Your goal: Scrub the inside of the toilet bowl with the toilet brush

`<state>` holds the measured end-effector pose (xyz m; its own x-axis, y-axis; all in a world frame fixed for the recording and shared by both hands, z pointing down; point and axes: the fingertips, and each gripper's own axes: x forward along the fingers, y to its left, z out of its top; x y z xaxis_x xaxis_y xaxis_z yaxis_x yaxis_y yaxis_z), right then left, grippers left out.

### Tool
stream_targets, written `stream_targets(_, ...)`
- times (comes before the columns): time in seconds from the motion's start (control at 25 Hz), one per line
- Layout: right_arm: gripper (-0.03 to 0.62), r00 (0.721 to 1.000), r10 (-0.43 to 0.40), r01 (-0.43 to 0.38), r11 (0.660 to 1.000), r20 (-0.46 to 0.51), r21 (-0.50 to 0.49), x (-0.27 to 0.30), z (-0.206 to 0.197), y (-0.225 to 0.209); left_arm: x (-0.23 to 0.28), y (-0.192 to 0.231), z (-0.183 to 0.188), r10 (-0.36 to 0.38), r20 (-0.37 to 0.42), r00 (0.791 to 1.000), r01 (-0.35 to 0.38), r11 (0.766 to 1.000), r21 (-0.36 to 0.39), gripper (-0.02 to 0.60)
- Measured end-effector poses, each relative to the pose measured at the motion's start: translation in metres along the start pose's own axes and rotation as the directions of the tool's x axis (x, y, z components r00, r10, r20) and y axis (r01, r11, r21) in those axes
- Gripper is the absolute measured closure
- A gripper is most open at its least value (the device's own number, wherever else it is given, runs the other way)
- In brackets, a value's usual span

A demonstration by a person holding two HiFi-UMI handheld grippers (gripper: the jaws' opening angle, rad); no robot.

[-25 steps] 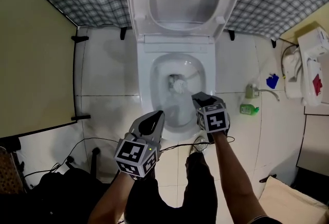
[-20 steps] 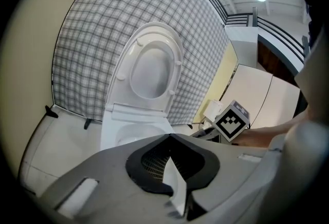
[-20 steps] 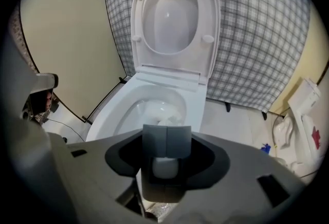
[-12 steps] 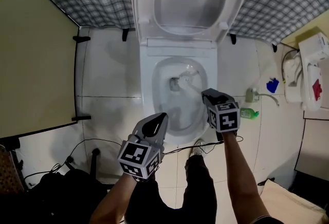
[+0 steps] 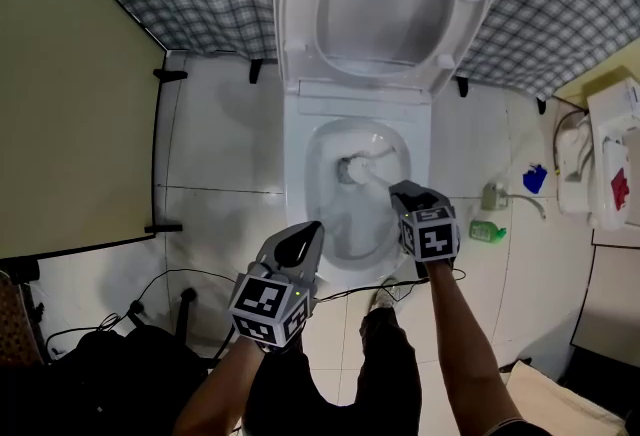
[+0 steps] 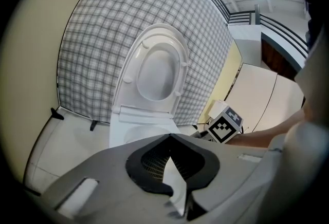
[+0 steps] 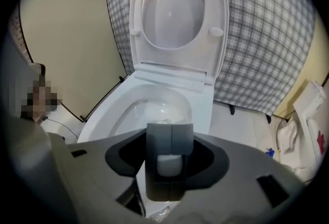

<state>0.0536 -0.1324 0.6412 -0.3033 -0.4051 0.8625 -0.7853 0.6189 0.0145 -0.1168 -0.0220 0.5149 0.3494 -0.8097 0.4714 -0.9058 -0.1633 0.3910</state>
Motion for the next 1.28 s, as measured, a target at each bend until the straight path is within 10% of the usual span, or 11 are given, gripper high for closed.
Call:
stream_targets(0.96, 0.381, 0.958, 0.032, -0.012, 0.997, 0.286, -0.074, -0.029, 0.117, 0.022, -0.019, 0.018, -0.003, 0.043, 0.007, 0.999, -0.042, 0.999, -0.019, 0.571)
stream_targets(1.28, 0.381, 0.981, 0.075, -0.058, 0.993, 0.176, -0.101, 0.013, 0.089, 0.049, -0.022, 0.021, 0.005, 0.056, 0.014, 0.998, -0.056, 0.998, -0.029, 0.572)
